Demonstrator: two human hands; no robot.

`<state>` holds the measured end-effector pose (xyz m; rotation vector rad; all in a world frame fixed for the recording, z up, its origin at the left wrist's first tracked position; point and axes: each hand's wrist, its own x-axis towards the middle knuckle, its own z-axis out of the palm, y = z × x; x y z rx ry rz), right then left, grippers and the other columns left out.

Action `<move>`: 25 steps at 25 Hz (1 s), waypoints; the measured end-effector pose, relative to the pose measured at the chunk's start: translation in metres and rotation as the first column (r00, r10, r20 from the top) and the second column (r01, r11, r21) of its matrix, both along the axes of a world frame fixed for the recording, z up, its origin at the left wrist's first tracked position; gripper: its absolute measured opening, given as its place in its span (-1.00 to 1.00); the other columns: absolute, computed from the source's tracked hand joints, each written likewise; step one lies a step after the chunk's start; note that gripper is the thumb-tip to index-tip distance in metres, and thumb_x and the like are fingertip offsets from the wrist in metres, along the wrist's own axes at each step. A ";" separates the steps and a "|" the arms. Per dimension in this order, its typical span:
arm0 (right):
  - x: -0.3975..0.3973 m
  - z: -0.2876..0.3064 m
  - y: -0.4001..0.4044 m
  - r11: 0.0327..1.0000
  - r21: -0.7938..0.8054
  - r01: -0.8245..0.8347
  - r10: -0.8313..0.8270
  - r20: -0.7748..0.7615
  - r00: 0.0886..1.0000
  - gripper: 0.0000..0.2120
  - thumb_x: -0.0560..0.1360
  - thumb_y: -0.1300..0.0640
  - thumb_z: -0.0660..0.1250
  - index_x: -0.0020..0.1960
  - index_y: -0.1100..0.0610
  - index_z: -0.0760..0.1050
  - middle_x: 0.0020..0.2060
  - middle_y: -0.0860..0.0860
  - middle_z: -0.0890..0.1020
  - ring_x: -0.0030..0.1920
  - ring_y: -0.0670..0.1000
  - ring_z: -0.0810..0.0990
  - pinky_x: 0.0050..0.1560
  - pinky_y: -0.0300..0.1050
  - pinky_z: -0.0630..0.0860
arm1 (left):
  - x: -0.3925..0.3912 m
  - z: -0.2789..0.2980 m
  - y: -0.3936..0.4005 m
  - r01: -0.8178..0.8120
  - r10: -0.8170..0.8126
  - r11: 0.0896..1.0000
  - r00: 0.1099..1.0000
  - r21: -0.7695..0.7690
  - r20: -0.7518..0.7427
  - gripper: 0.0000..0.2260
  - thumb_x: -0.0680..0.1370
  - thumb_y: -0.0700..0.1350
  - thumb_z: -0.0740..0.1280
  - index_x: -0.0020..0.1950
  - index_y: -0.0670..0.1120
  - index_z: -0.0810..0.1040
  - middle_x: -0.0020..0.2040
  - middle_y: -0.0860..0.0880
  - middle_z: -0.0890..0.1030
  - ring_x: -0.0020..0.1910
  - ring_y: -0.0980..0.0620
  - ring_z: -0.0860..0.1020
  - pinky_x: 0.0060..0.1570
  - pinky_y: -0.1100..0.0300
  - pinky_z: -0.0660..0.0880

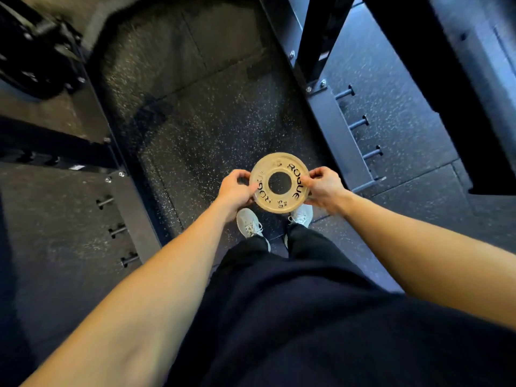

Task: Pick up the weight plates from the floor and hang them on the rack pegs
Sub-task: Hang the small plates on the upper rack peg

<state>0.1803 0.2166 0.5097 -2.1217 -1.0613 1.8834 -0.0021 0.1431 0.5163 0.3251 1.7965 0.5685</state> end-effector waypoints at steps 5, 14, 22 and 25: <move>0.001 0.030 -0.014 0.999 0.038 -0.031 0.032 -0.014 0.999 -0.83 0.50 0.13 0.38 -0.15 0.06 0.37 -0.26 0.07 0.59 -0.27 0.10 0.59 -0.09 0.22 0.59 | 0.002 0.028 -0.015 0.029 -0.029 1.000 0.999 0.009 -0.026 -0.81 0.56 -0.27 0.35 0.10 -0.09 0.42 -0.21 -0.12 0.55 -0.37 0.02 0.46 -0.29 0.12 0.49; 0.065 0.039 -0.073 0.928 0.053 0.368 -0.368 -0.007 0.930 -0.82 0.51 0.18 0.37 -0.18 0.06 0.38 -0.27 0.03 0.55 -0.31 -0.06 0.52 -0.31 -0.02 0.61 | 0.047 0.024 -0.001 0.361 -0.364 0.928 0.931 0.088 0.020 -0.80 0.54 -0.28 0.36 0.11 -0.11 0.45 -0.08 -0.10 0.54 -0.16 0.00 0.55 -0.12 0.07 0.58; 0.194 0.040 -0.156 0.768 0.022 0.641 -0.640 -0.029 0.768 -0.85 0.51 0.20 0.36 -0.15 0.09 0.40 -0.24 0.07 0.57 -0.30 -0.01 0.55 -0.30 0.01 0.59 | 0.180 0.022 -0.022 0.667 -0.674 0.730 0.739 0.145 -0.008 -0.83 0.52 -0.31 0.36 0.05 -0.16 0.45 -0.28 -0.06 0.52 -0.44 0.06 0.43 -0.50 0.27 0.39; 0.265 0.043 -0.187 0.697 0.025 0.716 -0.715 -0.054 0.697 -0.86 0.52 0.21 0.35 -0.14 0.10 0.39 -0.29 0.05 0.55 -0.33 -0.02 0.53 -0.38 -0.03 0.61 | 0.258 0.022 -0.033 0.750 -0.755 0.648 0.655 0.132 -0.013 -0.83 0.53 -0.32 0.35 0.05 -0.15 0.44 -0.27 -0.09 0.53 -0.44 0.05 0.44 -0.56 0.32 0.38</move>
